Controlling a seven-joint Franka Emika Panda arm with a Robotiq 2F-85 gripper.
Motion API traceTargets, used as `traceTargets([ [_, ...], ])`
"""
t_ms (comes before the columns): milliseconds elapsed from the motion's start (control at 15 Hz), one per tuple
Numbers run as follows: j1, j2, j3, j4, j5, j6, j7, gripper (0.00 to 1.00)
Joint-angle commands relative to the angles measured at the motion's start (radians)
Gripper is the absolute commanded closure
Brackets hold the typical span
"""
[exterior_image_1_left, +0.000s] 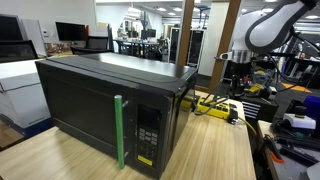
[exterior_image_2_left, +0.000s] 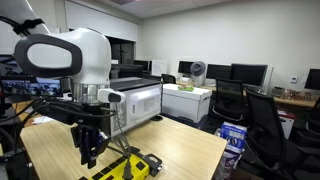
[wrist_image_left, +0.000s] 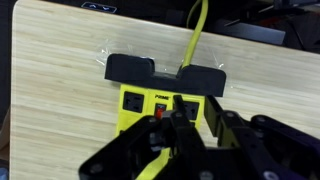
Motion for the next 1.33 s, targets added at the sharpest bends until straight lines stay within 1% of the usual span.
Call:
traceTargets([
  [0,-0.003,-0.002,0.004,0.0,0.0,-0.003,0.001,0.72],
  [267,-0.003,-0.002,0.004,0.0,0.0,-0.003,0.001,0.72],
  [333,-0.003,-0.002,0.004,0.0,0.0,-0.003,0.001,0.47],
  [400,-0.002,-0.006,0.004,-0.002,0.006,0.002,-0.002,0.46],
  [467,0.0,-0.014,0.0,-0.006,0.019,0.009,-0.015,0.37],
  [600,0.001,-0.021,-0.006,-0.013,0.038,0.024,-0.031,0.25],
  [733,-0.001,-0.021,-0.012,-0.015,0.05,0.038,-0.039,0.1],
  [800,-0.002,-0.02,-0.016,-0.015,0.055,0.046,-0.045,0.14],
  [867,-0.002,-0.02,-0.02,-0.013,0.061,0.05,-0.048,0.47],
  [933,-0.003,-0.02,-0.024,-0.013,0.069,0.057,-0.052,0.44],
  [1000,-0.004,-0.018,-0.029,-0.01,0.083,0.059,-0.057,0.45],
  [1067,-0.004,-0.016,-0.036,-0.007,0.104,0.064,-0.067,0.54],
  [1133,-0.004,-0.012,-0.044,-0.005,0.123,0.068,-0.083,0.6],
  [1267,0.003,-0.007,-0.062,0.002,0.194,0.075,-0.138,0.74],
])
